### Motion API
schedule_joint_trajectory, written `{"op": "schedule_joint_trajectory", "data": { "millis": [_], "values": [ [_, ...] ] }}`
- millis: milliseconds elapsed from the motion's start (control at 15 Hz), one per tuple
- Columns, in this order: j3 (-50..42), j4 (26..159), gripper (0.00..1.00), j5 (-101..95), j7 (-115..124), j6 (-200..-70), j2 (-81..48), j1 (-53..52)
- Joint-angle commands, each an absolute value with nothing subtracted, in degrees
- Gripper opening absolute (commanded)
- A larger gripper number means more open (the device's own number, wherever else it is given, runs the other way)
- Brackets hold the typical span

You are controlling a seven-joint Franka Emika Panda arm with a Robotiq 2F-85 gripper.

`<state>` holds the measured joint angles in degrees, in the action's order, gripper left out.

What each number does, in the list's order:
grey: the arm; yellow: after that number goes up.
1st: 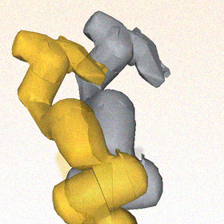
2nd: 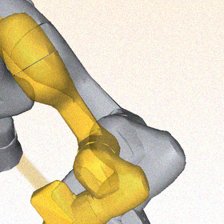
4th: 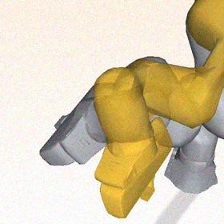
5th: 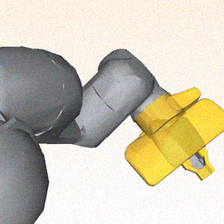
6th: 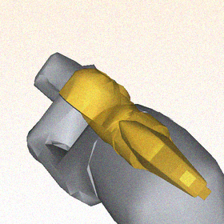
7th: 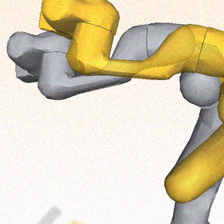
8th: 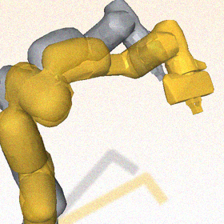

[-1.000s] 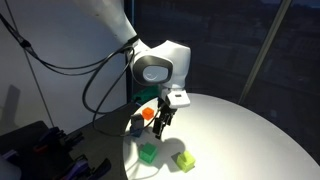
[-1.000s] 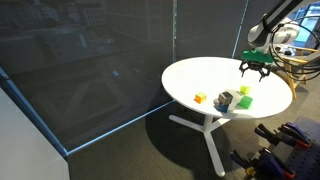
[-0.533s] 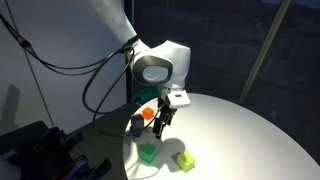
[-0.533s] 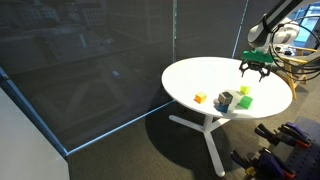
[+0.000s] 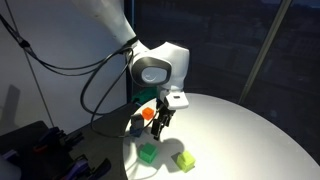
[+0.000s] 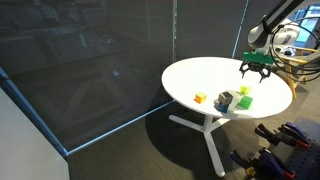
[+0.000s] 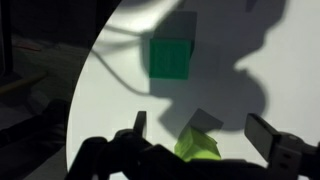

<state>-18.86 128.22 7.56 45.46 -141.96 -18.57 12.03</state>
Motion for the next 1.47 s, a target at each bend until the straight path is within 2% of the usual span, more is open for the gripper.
{"op": "schedule_joint_trajectory", "data": {
  "millis": [0, 800, 1400],
  "values": [
    [-18.97, 129.81, 1.00, 7.45, 44.25, -142.41, -17.36, 12.12],
    [-18.32, 135.89, 1.00, 7.83, 42.18, -152.01, -17.77, 10.73],
    [-17.57, 137.10, 1.00, 8.89, 41.04, -154.58, -20.31, 10.35]
  ]
}}
